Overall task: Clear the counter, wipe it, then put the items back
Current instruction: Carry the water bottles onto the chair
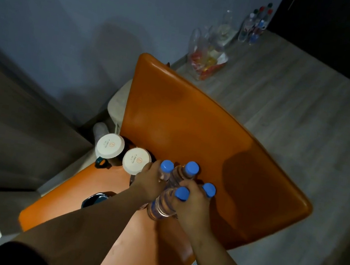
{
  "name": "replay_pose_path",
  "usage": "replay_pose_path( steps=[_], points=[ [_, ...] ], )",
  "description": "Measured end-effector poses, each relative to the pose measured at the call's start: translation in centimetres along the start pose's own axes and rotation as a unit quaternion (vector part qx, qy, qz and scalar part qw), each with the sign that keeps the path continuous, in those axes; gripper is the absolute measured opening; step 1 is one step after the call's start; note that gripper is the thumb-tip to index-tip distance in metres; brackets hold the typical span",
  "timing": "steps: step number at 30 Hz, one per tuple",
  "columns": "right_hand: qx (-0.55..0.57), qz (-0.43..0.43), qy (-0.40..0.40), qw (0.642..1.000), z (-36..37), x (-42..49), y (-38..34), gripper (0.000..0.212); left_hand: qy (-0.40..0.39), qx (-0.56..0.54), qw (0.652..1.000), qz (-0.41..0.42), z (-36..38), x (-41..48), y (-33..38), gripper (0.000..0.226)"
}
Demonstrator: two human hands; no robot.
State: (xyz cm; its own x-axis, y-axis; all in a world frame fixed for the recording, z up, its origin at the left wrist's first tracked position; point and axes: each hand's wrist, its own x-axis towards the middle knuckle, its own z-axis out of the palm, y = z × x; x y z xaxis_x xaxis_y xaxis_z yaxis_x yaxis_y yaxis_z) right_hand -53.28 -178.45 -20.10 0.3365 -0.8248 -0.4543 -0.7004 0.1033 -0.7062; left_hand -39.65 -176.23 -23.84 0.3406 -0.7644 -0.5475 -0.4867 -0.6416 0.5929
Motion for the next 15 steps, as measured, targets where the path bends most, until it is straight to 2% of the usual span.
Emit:
replay_pose_path(
  steps=[6,11,15],
  points=[
    [0.002,0.003,-0.005,1.000,-0.1,-0.3,-0.2,0.033,0.001,-0.041,0.999,-0.021,-0.4,-0.5,-0.7,0.055],
    [0.005,0.002,0.001,1.000,0.0,-0.5,-0.5,0.030,-0.008,-0.005,1.000,-0.013,-1.1,-2.1,0.4,0.032],
    [0.010,0.012,-0.002,1.000,0.1,-0.8,-0.8,0.033,-0.027,0.030,0.999,-0.019,-1.7,-3.2,0.8,0.026]
  ],
)
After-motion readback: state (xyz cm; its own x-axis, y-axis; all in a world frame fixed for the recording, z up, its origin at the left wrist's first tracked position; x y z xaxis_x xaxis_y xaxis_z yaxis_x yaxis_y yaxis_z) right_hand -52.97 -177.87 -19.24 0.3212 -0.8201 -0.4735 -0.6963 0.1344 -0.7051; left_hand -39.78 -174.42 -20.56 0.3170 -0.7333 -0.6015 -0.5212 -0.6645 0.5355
